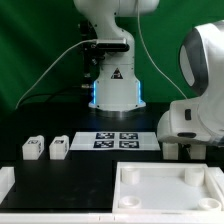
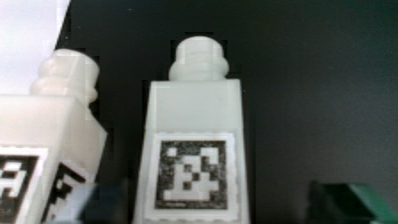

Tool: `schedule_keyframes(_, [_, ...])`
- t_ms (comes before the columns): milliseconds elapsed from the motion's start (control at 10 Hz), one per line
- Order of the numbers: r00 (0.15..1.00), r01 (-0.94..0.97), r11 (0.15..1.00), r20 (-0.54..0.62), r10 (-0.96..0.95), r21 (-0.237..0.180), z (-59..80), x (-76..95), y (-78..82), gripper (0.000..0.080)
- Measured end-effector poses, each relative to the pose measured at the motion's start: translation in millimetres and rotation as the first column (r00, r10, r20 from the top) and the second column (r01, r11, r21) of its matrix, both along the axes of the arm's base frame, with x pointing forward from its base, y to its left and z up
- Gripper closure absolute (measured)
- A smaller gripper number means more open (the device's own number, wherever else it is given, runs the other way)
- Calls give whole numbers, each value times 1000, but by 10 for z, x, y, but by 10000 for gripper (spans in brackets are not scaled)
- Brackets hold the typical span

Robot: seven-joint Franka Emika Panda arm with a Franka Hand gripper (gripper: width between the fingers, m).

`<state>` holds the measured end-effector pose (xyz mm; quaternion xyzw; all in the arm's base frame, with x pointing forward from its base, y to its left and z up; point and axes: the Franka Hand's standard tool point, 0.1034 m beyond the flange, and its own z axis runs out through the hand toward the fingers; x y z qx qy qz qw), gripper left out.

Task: Assemble one leg

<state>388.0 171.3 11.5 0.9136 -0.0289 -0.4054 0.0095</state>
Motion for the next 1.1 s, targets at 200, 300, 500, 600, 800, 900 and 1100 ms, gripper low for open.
schedule_keyframes(200, [1000,0,1000,0,0,0,4,1,2,508])
schedule_keyframes(300, [1000,0,1000,0,0,0,4,1,2,508])
schedule_keyframes(500, [1000,0,1000,0,0,0,4,1,3,507])
schedule_keyframes(600, [1000,0,1000,0,0,0,4,1,3,507])
schedule_keyframes(800, [1000,0,1000,0,0,0,4,2,3,507])
schedule_keyframes(900, [1000,-14,1000,14,14,8,31,69,-23,506])
schedule_keyframes(1100, [998,-25,1000,60,23,20,347,320,-85,506])
